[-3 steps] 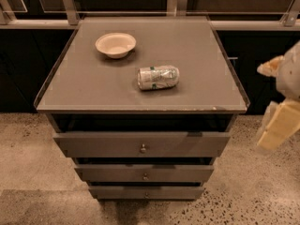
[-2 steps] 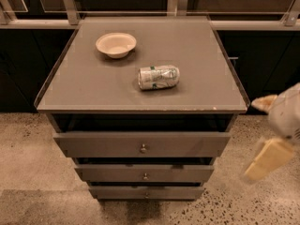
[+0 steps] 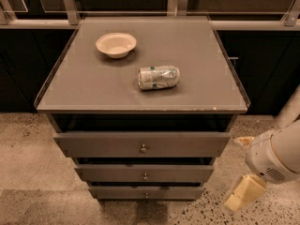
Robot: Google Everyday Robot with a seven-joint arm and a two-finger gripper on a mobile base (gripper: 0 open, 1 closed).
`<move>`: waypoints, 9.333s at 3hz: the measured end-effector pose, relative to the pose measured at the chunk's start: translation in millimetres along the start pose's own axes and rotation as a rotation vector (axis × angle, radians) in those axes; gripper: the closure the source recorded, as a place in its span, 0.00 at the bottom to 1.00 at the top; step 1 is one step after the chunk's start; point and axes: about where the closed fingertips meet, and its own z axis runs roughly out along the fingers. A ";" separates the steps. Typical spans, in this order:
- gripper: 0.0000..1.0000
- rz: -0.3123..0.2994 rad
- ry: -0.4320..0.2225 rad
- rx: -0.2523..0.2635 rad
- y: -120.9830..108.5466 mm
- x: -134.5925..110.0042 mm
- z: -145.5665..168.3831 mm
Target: Open top drawer
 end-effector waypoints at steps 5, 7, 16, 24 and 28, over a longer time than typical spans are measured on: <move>0.00 0.000 -0.284 0.031 -76.4 -47.9 115.8; 0.00 0.022 -0.273 0.060 -112.4 -50.8 145.7; 0.00 0.060 -0.179 -0.069 -92.8 -40.6 140.9; 0.00 0.114 -0.327 -0.187 -75.1 -41.1 137.0; 0.00 0.190 -0.293 -0.205 -48.9 -24.8 116.3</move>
Offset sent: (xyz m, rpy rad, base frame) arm 0.0625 0.0168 -0.0799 0.1630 -0.1271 -0.0864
